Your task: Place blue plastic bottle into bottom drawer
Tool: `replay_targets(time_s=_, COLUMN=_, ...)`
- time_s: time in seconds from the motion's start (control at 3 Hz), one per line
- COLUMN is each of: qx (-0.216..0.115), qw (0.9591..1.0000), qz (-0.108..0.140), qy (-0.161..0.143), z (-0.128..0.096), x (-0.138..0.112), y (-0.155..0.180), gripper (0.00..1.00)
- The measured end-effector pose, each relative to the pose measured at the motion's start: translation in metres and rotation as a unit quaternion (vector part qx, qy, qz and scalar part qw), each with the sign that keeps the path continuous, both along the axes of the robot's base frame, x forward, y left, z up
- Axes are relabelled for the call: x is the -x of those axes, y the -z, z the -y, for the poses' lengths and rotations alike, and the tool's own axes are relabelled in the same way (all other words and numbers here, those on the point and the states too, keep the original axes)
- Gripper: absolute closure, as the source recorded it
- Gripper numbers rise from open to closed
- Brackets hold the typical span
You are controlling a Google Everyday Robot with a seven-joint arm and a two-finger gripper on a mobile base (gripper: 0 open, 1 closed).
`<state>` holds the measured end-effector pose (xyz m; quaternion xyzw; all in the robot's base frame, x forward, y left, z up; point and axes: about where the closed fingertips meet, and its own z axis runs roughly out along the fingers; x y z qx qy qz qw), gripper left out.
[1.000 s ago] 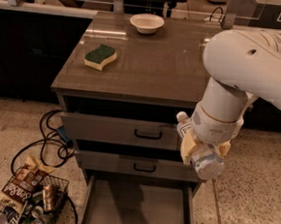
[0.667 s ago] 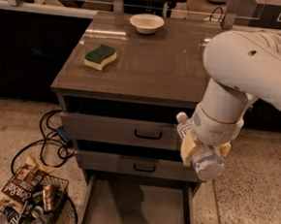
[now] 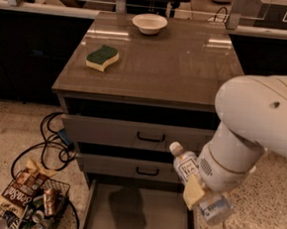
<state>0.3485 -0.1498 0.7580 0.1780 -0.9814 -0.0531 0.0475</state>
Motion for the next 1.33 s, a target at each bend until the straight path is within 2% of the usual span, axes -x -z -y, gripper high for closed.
replay_targets(time_s=0.33, qx=-0.026, qw=0.9946, qz=0.003, qy=-0.1, z=-0.01, x=0.047, y=0.035, gripper=1.0)
replay_targets(time_s=0.67, qx=-0.042, qw=0.9784, qz=0.015, qy=-0.202, z=-0.024, x=0.047, y=0.063, gripper=1.0)
replay_targets(time_s=1.33, qx=-0.052, qw=0.976, qz=0.017, qy=-0.211, z=-0.031, x=0.041, y=0.072, gripper=1.0)
